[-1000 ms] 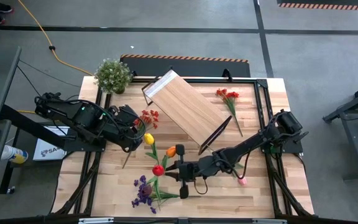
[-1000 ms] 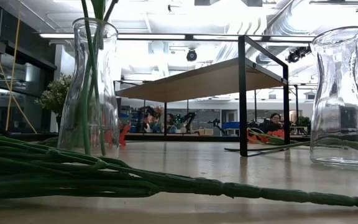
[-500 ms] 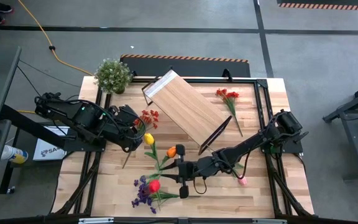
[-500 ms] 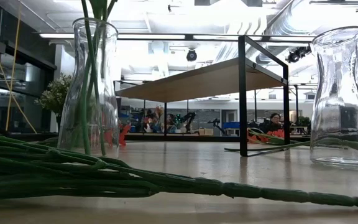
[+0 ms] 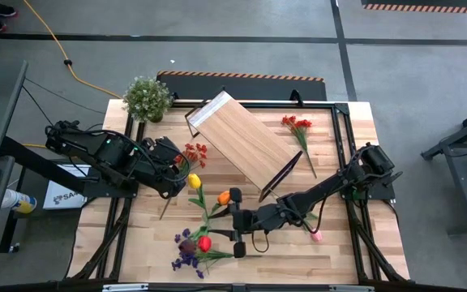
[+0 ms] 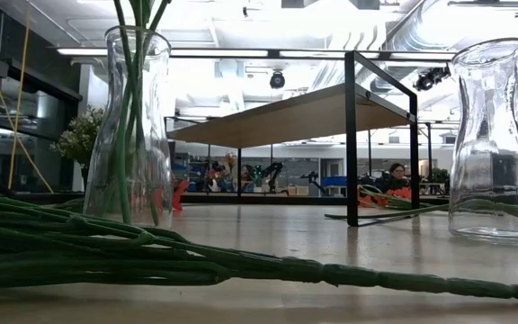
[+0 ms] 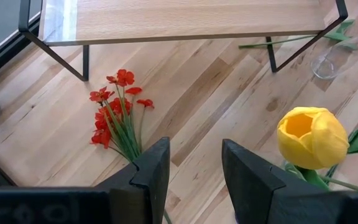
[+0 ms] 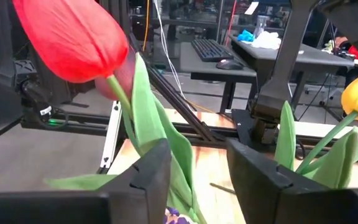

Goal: Pick and place flowers into a vace then onto a shelf
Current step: Put the red tulip into the left transparent vase

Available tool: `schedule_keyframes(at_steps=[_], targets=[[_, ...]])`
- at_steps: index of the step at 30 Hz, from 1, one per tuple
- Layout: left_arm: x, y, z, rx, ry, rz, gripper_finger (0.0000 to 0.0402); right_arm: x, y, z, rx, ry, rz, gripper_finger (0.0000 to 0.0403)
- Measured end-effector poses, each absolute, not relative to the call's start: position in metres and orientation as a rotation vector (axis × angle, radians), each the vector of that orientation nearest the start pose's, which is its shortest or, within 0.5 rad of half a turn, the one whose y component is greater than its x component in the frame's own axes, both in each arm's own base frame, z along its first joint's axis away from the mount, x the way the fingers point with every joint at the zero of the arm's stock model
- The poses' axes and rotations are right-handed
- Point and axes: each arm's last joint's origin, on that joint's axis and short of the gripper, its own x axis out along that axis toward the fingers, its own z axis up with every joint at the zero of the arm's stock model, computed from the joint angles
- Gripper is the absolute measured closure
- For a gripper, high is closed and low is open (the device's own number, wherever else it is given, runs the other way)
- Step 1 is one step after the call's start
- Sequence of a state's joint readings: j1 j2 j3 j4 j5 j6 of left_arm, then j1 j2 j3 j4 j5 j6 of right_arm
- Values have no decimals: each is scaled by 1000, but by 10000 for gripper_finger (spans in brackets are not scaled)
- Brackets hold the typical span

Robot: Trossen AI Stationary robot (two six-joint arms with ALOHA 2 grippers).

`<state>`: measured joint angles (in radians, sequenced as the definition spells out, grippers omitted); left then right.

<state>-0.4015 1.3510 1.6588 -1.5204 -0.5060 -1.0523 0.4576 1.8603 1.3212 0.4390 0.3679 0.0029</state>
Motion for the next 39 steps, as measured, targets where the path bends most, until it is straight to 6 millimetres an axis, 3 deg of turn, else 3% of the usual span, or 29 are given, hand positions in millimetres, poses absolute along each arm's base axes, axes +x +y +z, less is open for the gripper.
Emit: schedule_keyframes(at_steps=[14,23,33,39], targets=[[199,-69,405,-404,896,619,222,380,201,274,-106,85,121,239],[199,-69,405,-390,899,612,222,366,201,300,-139,28,112,240],[199,-69,405,-391,899,612,222,365,200,303,-136,23,105,238],[199,-69,405,-392,898,612,222,359,197,316,-122,-8,107,237]])
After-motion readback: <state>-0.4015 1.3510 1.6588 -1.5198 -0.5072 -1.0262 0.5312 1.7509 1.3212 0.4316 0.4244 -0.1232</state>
